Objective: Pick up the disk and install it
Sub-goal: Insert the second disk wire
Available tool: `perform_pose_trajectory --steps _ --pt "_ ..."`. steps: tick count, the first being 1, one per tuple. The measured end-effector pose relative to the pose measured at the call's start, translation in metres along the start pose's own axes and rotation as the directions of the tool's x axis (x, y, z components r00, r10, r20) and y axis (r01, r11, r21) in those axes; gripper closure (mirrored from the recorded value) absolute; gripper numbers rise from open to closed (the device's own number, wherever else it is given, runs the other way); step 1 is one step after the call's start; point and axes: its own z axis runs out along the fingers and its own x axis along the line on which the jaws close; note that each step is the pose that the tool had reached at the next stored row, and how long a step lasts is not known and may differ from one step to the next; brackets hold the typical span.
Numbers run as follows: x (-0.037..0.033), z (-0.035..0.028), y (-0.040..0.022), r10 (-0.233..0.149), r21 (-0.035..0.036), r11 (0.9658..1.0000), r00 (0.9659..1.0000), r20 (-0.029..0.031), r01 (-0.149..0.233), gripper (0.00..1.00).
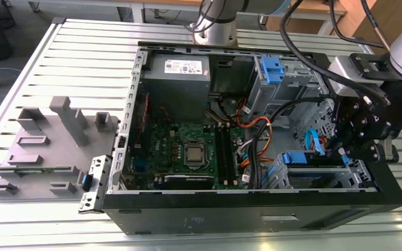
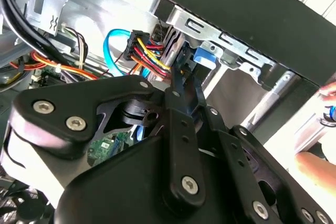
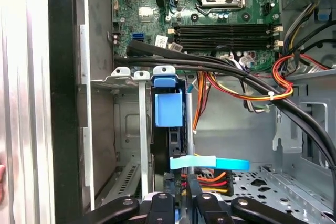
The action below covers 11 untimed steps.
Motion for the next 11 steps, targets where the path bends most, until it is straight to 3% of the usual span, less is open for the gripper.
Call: perform_pose_trajectory --steps 9,11 --pt "0.0002 -0.0279 -0.0001 0.000 0.0000 1.0000 1.0000 0.0000 0.000 0.76" --pt "0.0002 -0.0314 -0.0001 0.000 0.0000 1.0000 1.0000 0.0001 0.000 0.76"
